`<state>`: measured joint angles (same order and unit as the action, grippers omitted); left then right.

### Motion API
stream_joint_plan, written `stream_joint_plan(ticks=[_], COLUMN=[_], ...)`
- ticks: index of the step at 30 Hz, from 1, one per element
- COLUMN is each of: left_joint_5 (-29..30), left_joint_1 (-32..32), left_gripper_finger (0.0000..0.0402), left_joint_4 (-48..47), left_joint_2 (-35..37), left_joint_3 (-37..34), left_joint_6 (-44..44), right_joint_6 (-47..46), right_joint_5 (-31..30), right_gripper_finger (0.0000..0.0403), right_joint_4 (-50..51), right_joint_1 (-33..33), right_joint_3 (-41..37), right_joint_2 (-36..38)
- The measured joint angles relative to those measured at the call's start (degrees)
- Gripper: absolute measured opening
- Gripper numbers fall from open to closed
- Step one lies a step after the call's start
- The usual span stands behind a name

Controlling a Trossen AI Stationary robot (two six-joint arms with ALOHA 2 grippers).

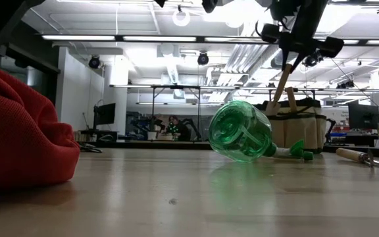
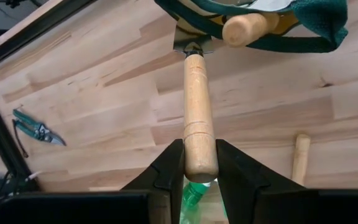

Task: Pick & Place Garden tools in Gardening bag
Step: Put the gardening trowel into the gardening bag

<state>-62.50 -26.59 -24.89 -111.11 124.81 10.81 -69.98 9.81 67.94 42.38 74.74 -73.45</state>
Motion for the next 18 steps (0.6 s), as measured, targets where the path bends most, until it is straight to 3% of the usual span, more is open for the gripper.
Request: stream_joint_plan(ticks=[10, 18], left_joint_5=[-0.1, -0.4], left_joint_1=[0.0, 0.0], left_gripper_finger=[0.0154, 0.0154], left_joint_4=[-1.9, -3.5], left_joint_2=[0.0, 0.0], left_joint_3=[0.0, 0.0], left_joint_6=[0.0, 0.0], right_joint_6=[6.7, 10.9], right_joint_5=[5.6, 7.0], right_gripper_finger=[0.0074, 0.0074], right_joint_4=[0.0, -4.7], right_joint_1=[8.3, 9.9], right_joint_3=[0.0, 0.0], right_joint_2=[-1.8, -6.5])
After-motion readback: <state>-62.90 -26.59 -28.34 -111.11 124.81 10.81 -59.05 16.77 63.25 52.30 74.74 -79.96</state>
